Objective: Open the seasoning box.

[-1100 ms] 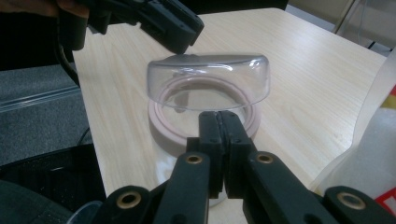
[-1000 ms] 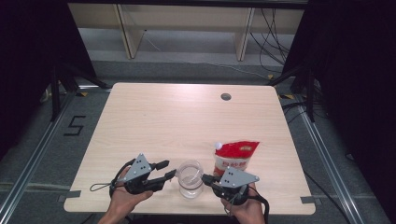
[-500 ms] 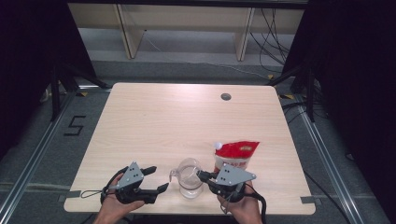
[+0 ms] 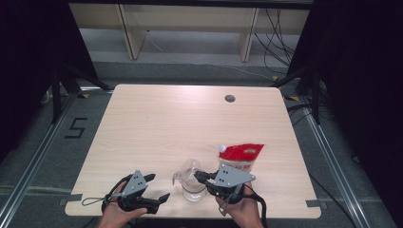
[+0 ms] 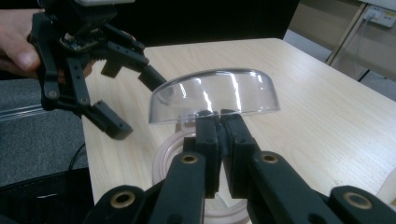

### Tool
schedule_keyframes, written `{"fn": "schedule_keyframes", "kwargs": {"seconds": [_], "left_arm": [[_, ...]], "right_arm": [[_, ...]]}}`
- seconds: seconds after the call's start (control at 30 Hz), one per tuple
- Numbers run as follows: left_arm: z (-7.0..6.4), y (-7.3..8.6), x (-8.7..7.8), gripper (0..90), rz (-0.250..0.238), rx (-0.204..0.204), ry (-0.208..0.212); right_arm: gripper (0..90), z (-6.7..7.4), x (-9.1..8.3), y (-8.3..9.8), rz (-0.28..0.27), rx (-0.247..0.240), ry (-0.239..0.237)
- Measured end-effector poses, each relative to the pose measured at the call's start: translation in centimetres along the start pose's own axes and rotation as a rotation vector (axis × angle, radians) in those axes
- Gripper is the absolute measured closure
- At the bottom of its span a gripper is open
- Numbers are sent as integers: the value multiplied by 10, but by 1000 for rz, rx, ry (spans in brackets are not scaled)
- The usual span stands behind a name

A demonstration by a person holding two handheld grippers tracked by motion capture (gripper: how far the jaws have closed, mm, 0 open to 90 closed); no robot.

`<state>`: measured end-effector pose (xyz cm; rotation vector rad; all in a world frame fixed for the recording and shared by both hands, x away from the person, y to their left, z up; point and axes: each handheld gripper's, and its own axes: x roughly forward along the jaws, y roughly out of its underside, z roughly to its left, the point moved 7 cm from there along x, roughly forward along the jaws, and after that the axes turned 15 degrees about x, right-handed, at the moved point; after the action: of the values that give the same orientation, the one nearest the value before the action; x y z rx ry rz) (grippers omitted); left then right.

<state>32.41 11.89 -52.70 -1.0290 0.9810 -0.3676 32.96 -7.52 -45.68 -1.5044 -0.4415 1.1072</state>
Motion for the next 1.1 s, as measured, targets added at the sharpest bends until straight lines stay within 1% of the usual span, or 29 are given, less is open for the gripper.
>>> {"fn": "schedule_keyframes", "kwargs": {"seconds": [0.03,0.07,0.1,0.13,0.17,0.23,0.3,0.37,0.43,0.5,0.57,0.6,0.63,0.67,0.7,0.73,0.77,0.8,0.83,0.87,0.9,0.93,0.97,1.0,1.03,1.07,1.1], "left_arm": [[0,0,0,161,-1,3,0],[0,0,0,161,6,7,2],[0,0,-1,161,3,5,1],[1,1,-1,161,8,14,2],[0,0,-1,161,-4,1,-5],[2,1,-3,161,7,9,-10],[2,0,-4,161,3,1,-12],[1,0,-4,161,-6,-8,-13],[2,0,-4,161,-5,3,-8],[2,0,-5,161,-4,2,-8],[1,0,-4,161,-8,-8,-6],[1,0,-4,161,-3,1,-8],[2,0,-4,161,0,20,-5],[2,0,-4,161,1,28,-4],[2,0,-4,161,1,26,-4],[2,0,-4,161,1,30,-3],[2,0,-4,161,1,26,-3],[2,0,-4,161,1,25,-3],[2,0,-4,161,1,26,-2],[3,0,-4,161,2,31,-2],[2,0,-4,161,1,25,-2],[2,0,-4,161,-4,22,1],[2,0,-4,161,-4,24,0],[1,0,-4,161,-4,-3,-3],[1,-1,-4,161,-7,-5,-1],[1,-1,-4,161,-11,-11,-3],[1,-1,-5,161,-9,-3,-3]], "right_arm": [[867,1,0,-1,9,4,-3],[866,1,1,-3,-2,-3,-1],[865,2,0,-4,4,-8,-3],[865,3,1,-5,-2,-9,-2],[865,4,1,-7,1,-10,-8],[863,5,3,-9,-6,-12,-10],[861,7,6,-12,-11,-23,-17],[861,9,8,-13,-8,-17,-17],[861,12,12,-15,-5,-20,-29],[860,14,14,-17,-5,-33,-37],[860,15,15,-18,-5,-39,-29],[860,16,16,-19,-9,-37,-34],[860,17,17,-19,-3,-39,-39],[860,17,18,-20,-10,-47,-37],[860,19,19,-21,-6,-39,-46],[860,20,20,-21,-10,-37,-42],[860,21,20,-22,-5,-44,-46],[859,23,22,-23,-13,-53,-55],[859,24,23,-22,-5,-47,-54],[859,25,24,-23,-9,-47,-54],[859,26,26,-24,-4,-55,-62],[859,27,27,-25,-13,-61,-58],[858,28,29,-25,-10,-64,-67],[856,29,29,-25,-4,-52,-70],[856,30,30,-26,-11,-61,-70],[854,31,30,-25,-2,-54,-73],[851,31,30,-24,1,-55,-75]]}}
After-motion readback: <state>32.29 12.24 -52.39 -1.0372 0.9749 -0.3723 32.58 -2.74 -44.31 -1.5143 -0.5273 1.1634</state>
